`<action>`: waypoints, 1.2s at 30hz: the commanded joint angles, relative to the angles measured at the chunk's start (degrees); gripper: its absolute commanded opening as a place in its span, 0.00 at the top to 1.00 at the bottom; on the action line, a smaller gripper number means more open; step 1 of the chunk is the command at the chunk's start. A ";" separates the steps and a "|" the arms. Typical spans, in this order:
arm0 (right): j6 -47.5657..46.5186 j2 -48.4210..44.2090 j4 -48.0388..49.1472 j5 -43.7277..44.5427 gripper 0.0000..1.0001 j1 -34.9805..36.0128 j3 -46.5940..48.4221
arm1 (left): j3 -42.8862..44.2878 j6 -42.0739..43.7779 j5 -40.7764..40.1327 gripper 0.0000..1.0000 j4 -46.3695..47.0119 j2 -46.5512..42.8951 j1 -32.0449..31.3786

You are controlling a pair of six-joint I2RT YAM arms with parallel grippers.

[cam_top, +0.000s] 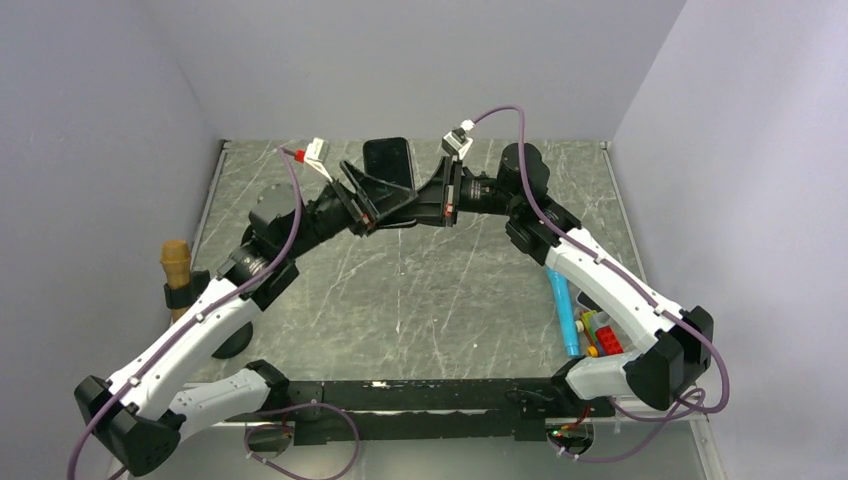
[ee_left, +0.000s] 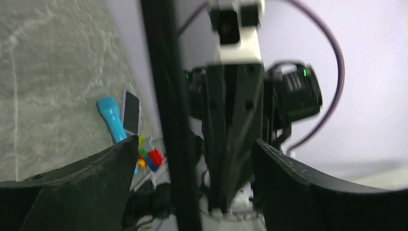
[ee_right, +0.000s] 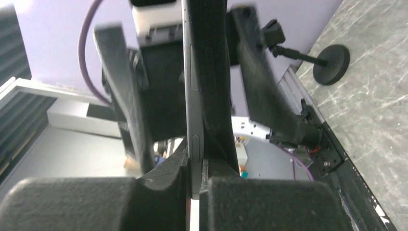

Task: Take the phone out of the phone case
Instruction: Remove the phone case from the phone.

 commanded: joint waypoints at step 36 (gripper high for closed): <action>8.87 -4.91 13.38 5.62 1.00 -4.22 -6.90 | -1.66 2.85 17.39 0.55 -4.90 -3.86 8.63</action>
